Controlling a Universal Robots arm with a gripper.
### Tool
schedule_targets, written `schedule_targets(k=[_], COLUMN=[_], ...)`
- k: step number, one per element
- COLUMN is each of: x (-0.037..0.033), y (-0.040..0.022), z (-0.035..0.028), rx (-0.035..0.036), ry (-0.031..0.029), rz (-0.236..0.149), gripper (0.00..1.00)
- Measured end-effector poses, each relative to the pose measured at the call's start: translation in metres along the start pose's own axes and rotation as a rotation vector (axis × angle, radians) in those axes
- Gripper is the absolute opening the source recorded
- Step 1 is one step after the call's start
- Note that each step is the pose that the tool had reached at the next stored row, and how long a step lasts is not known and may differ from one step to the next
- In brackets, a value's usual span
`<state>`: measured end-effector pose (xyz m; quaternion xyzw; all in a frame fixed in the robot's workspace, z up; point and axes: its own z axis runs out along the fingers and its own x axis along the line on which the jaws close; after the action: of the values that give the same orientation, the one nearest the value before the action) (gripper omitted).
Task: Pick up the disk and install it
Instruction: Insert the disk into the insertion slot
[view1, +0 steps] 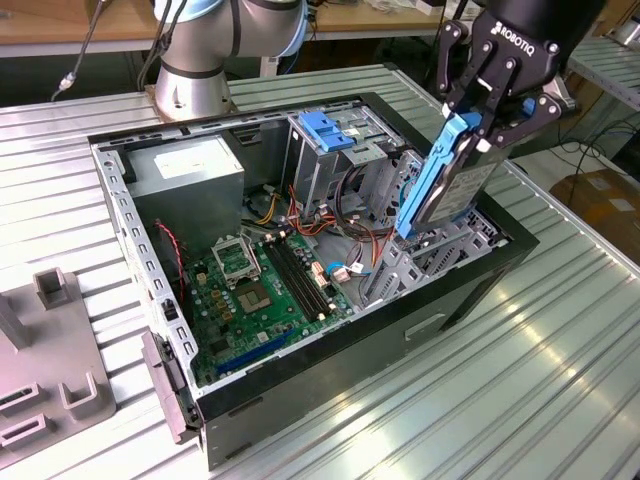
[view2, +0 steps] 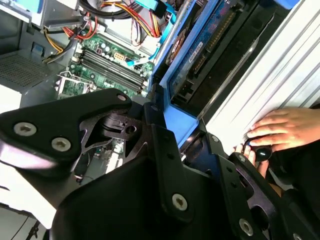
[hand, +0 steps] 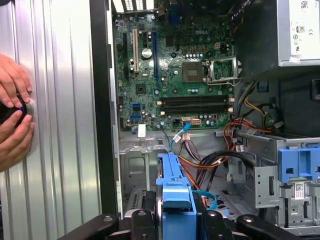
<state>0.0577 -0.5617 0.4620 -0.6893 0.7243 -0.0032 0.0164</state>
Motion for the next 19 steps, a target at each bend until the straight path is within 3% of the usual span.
schedule_targets(k=[19], x=[0.0043], y=[-0.0005], z=[0.0124], rx=[0.0002], ry=[0.0], rz=[0.007], gripper=[0.37])
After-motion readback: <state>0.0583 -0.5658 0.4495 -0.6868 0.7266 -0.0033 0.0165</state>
